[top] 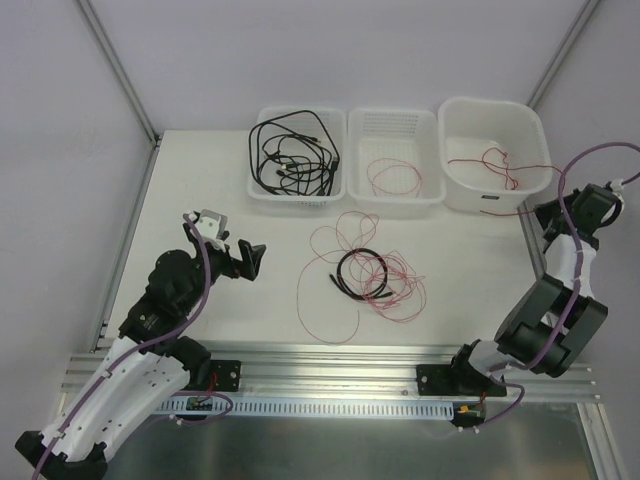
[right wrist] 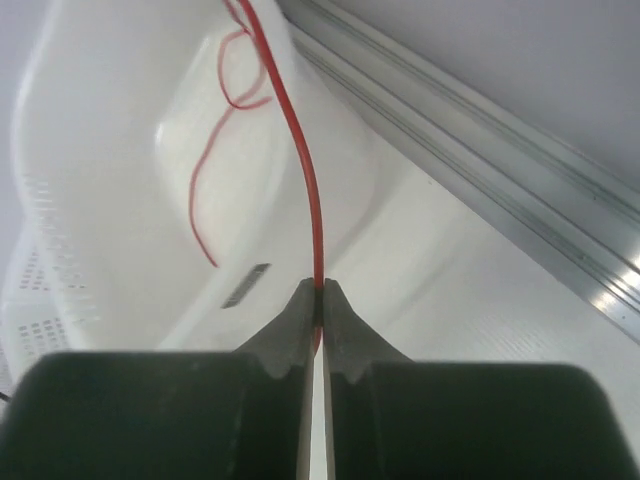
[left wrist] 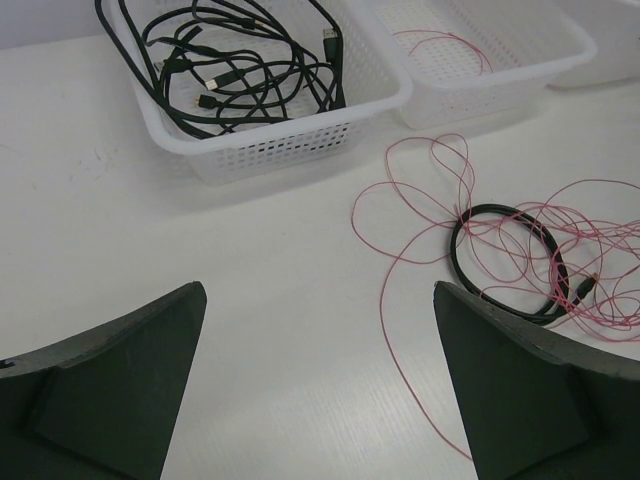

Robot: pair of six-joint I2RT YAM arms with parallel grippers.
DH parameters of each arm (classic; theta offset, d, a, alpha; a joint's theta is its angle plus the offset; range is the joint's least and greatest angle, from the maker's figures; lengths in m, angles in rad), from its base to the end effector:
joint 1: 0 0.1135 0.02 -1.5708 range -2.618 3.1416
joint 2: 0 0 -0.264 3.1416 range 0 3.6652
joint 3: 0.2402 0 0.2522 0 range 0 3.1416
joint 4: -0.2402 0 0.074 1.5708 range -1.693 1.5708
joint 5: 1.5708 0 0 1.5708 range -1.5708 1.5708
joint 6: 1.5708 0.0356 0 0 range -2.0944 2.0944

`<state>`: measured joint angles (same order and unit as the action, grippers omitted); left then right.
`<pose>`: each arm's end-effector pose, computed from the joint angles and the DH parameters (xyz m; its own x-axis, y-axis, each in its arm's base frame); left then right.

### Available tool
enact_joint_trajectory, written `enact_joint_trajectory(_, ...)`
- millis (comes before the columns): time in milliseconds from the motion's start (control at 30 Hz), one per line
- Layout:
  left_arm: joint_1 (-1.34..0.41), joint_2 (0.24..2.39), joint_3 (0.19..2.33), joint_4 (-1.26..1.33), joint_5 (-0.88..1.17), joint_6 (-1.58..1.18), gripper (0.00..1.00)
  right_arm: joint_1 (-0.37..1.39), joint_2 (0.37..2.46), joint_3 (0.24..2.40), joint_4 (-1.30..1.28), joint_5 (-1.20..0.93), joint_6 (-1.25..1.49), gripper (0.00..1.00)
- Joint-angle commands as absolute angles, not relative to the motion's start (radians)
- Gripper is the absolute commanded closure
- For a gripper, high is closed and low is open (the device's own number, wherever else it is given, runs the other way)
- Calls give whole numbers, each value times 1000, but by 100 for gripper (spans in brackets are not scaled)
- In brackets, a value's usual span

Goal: Untangle the cables

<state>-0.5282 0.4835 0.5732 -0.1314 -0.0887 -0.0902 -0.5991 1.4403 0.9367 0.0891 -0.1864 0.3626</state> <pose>0.1175 -0.0649 0.3134 -0.0742 -0.0606 -0.9954 0.4206 0.9031 -0.0863 0.2753 -0.1800 0.2657 -0.1641 0.5341 -0.8293 0.5051 0.7676 0.3945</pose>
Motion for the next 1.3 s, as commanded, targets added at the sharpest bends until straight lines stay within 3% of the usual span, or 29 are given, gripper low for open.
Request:
enact_joint_trajectory(0,-518,466,561,-97,-112,-67,1,-566,1358,1110,-133,-169,292,99)
enact_joint_trajectory(133,-518,475,569,-107,-120,-74,1,-479,1380,1340,-239,-164,238,99)
enact_joint_trajectory(300,-518,472,569,-120,-126,-80,1,-388,1479,1491,-184,-170,198,99)
enact_joint_trajectory(700,-517,506,565,-123,-132,-74,1,-314,1897,1799,-5,-111,37,99)
enact_joint_trajectory(767,-518,521,568,-124,-130,-69,1,-314,1972,1848,-49,-95,22,94)
enact_joint_trajectory(900,-518,543,571,-126,-124,-69,1,-314,2055,1937,-149,-61,6,77)
enact_joint_trajectory(1000,-517,548,571,-126,-115,-74,1,-314,2040,1934,-175,-63,8,38)
enact_joint_trajectory(1100,-517,543,572,-126,-104,-78,1,-311,1967,1933,-196,-104,8,19)
enact_joint_trajectory(1267,-517,541,581,-135,-60,-90,1,-262,1795,1901,-311,-127,-51,4)
